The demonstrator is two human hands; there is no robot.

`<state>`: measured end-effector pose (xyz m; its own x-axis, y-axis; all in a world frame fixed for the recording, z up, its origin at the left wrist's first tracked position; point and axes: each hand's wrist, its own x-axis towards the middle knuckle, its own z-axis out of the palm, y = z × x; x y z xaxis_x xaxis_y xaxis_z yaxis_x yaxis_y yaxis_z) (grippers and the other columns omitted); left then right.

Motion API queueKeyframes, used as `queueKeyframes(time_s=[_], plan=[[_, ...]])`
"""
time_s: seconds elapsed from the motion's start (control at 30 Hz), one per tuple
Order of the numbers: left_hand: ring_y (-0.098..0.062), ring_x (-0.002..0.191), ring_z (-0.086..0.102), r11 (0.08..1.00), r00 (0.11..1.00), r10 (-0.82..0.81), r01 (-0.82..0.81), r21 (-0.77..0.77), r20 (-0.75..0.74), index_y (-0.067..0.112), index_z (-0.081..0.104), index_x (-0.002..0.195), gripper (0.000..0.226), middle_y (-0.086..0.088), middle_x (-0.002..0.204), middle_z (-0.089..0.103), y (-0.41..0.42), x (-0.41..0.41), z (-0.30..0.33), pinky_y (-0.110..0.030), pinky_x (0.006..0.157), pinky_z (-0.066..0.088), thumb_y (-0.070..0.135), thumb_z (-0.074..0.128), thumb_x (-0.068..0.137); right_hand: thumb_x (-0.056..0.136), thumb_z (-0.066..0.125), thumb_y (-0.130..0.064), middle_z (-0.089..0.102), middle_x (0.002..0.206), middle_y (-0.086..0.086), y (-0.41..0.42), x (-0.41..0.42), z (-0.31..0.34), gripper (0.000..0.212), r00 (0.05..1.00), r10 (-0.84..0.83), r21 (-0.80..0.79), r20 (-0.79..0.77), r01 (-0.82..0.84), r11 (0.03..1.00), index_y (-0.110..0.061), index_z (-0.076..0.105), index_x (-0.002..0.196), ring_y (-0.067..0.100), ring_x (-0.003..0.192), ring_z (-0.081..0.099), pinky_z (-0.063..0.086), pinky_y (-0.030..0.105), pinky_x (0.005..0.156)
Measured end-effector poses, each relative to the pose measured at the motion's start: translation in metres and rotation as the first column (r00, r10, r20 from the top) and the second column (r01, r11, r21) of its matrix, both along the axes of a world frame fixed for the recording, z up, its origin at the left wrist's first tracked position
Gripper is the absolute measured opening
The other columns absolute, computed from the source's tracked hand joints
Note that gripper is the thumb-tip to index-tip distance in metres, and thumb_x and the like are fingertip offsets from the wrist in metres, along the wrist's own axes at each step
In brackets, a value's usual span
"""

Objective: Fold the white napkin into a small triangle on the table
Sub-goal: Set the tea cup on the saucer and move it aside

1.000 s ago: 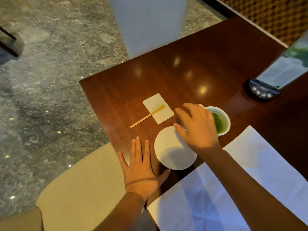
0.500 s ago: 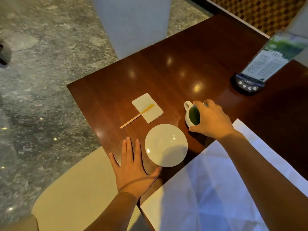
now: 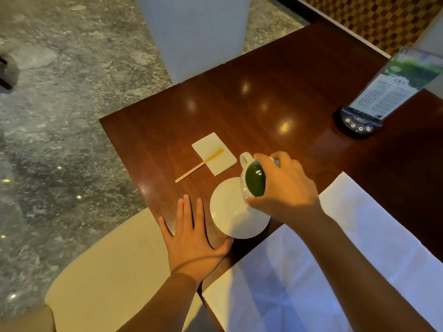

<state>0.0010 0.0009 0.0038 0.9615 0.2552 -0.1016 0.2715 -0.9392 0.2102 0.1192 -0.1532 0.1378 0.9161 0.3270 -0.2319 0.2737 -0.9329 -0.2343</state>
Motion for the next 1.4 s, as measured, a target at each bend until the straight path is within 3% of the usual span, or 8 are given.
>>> queueKeyframes(time_s=[0.1,0.23,0.3,0.67,0.83,1.4], plan=[[-0.028,0.143,0.014,1.000,1.000,-0.002,0.001,-0.002,-0.006,0.015,0.032,0.145,0.103,-0.011,0.154,0.025,0.000,0.001,0.000,-0.065,0.107,0.010,0.087,0.027,0.071,0.069,0.073,-0.053,0.036,0.136,0.001,0.012,-0.016,-0.006,0.087,0.999,0.019,0.022,0.031,-0.020,1.000,-0.029,0.026,0.139,0.021,0.120,0.038,0.046,0.029,0.081],[-0.028,0.143,0.015,1.000,1.000,-0.002,0.002,-0.006,-0.013,0.016,0.032,0.145,0.103,-0.012,0.154,0.026,0.000,0.001,-0.001,-0.067,0.106,0.011,0.087,0.029,0.070,0.053,0.083,-0.053,0.061,0.113,0.013,0.018,-0.034,-0.028,0.085,0.978,0.060,0.002,0.202,-0.062,0.998,-0.015,0.057,0.125,0.029,0.093,0.060,0.053,0.030,0.059],[-0.029,0.142,0.018,1.000,1.000,-0.002,0.002,-0.007,-0.013,0.016,0.033,0.145,0.104,-0.012,0.154,0.027,0.000,0.001,-0.001,-0.067,0.105,0.012,0.087,0.030,0.070,0.051,0.083,-0.053,0.064,0.108,0.013,0.020,-0.038,-0.035,0.082,0.975,0.052,-0.013,0.214,-0.050,0.999,-0.014,0.061,0.120,0.029,0.088,0.062,0.054,0.031,0.056],[-0.030,0.142,0.018,1.000,1.000,0.005,-0.005,-0.017,-0.001,0.016,0.033,0.145,0.103,-0.012,0.154,0.026,-0.001,0.002,0.001,-0.069,0.105,0.014,0.087,0.027,0.071,0.048,0.085,-0.053,0.065,0.108,0.016,0.028,-0.043,-0.045,0.083,0.981,0.023,-0.054,0.190,-0.013,0.998,-0.013,0.063,0.118,0.033,0.088,0.063,0.055,0.036,0.056],[-0.028,0.144,0.014,1.000,1.000,0.007,-0.008,-0.021,-0.006,0.017,0.031,0.146,0.103,-0.011,0.155,0.024,-0.001,0.001,0.000,-0.068,0.106,0.012,0.087,0.028,0.071,0.051,0.082,-0.056,0.065,0.109,0.015,0.024,-0.042,-0.046,0.083,0.976,0.055,-0.087,0.209,-0.038,0.996,-0.015,0.062,0.120,0.031,0.086,0.063,0.054,0.033,0.056],[-0.028,0.144,0.013,1.000,1.000,0.016,-0.016,-0.008,0.019,0.017,0.031,0.146,0.101,-0.010,0.155,0.023,-0.001,0.000,-0.001,-0.065,0.108,0.008,0.086,0.029,0.072,0.058,0.077,-0.057,0.062,0.116,0.014,0.024,-0.046,-0.051,0.083,0.968,0.019,-0.028,0.251,-0.012,1.000,-0.017,0.056,0.127,0.031,0.095,0.060,0.056,0.036,0.062]])
